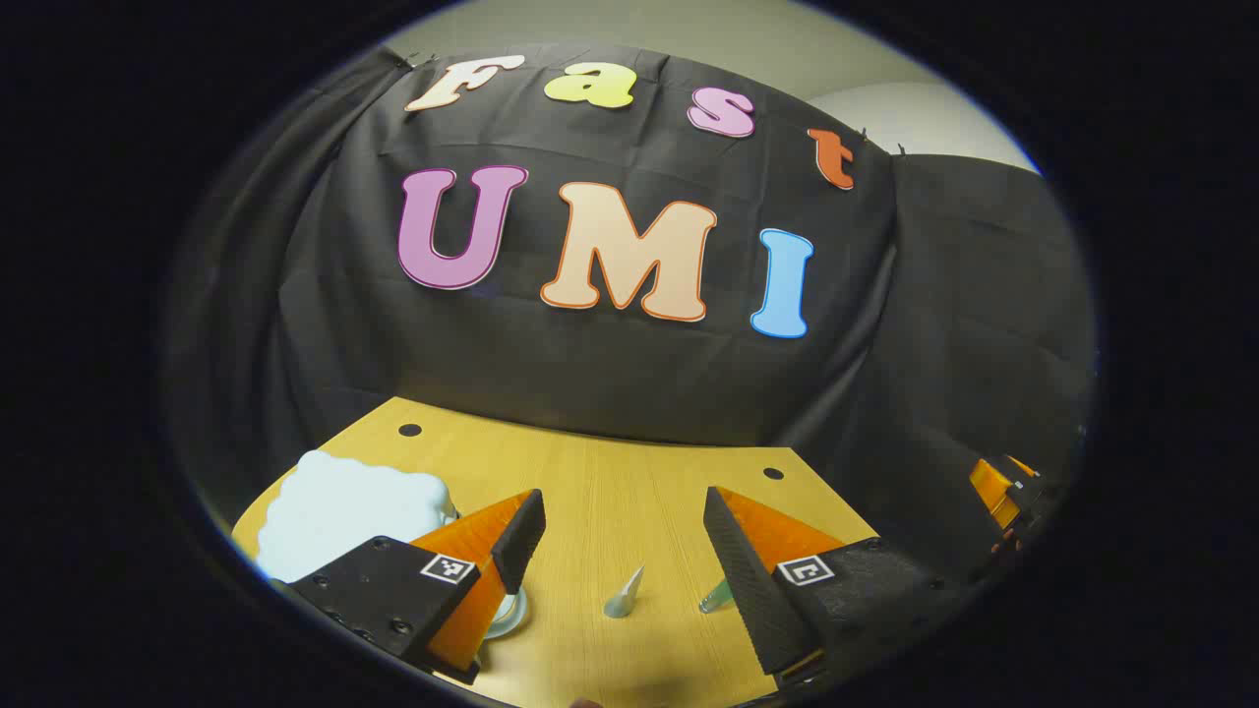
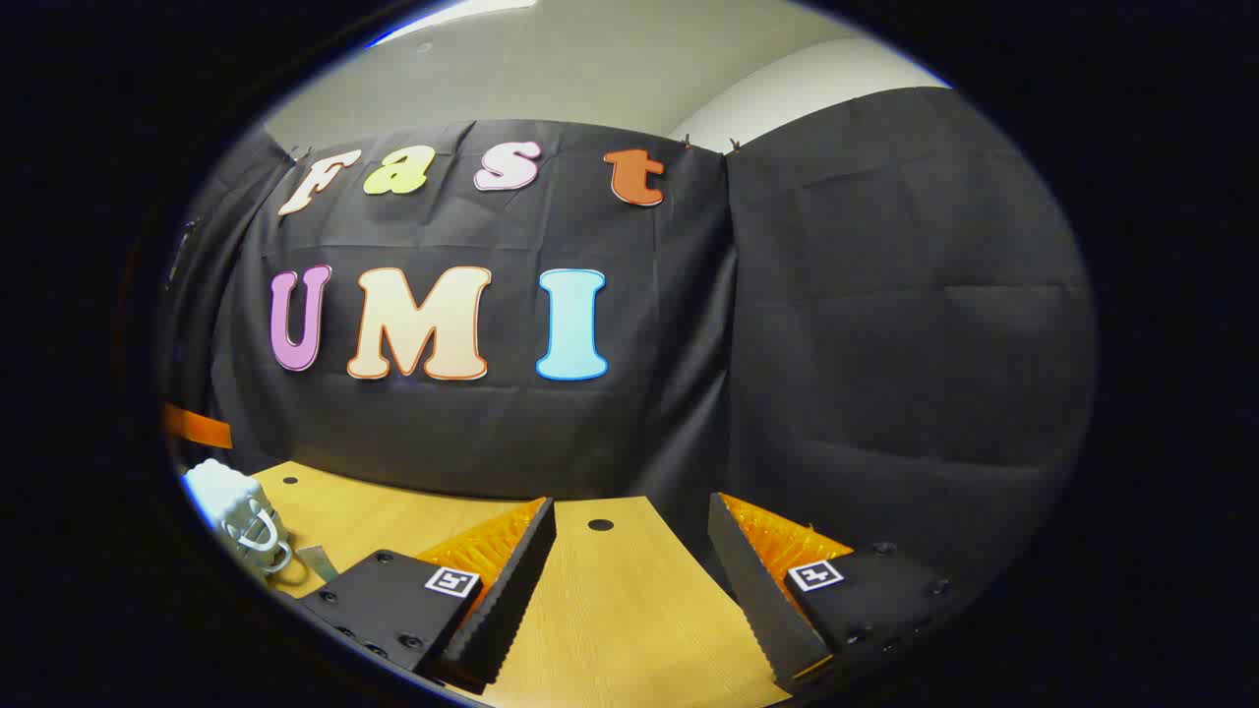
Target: First open the suitcase, pack the skin care products into it, and then close the suitcase.
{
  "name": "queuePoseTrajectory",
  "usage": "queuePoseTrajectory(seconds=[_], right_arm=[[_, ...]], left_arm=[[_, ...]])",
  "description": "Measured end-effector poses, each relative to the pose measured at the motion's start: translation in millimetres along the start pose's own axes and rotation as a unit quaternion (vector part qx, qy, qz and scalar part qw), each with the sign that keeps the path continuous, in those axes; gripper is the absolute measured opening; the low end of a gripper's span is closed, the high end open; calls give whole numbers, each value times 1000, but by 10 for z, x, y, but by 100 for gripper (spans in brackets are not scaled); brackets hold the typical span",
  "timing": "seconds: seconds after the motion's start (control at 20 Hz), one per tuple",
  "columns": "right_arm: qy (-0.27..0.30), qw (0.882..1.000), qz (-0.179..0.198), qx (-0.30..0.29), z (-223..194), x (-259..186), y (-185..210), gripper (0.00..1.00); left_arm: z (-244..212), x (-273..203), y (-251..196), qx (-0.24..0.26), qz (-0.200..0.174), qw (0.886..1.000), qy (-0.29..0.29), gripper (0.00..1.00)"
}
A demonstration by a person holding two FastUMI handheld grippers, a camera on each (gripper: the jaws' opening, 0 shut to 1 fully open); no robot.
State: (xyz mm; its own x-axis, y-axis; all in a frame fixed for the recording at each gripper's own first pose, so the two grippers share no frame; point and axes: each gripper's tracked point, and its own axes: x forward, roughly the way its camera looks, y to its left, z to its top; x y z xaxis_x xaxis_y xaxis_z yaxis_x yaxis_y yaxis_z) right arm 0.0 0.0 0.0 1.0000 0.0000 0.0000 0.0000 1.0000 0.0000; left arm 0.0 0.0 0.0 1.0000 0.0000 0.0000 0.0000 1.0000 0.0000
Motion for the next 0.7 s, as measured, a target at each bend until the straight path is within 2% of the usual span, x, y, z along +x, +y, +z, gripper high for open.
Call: queuePoseTrajectory(seconds=[0.45,0.7], right_arm=[[-2,1000,8,10,-9,109,-21,98],[-2,1000,9,20,-16,151,-41,98]], left_arm=[[-32,-29,159,3,31,1000,1,95],[-85,4,230,-12,43,999,12,95]])
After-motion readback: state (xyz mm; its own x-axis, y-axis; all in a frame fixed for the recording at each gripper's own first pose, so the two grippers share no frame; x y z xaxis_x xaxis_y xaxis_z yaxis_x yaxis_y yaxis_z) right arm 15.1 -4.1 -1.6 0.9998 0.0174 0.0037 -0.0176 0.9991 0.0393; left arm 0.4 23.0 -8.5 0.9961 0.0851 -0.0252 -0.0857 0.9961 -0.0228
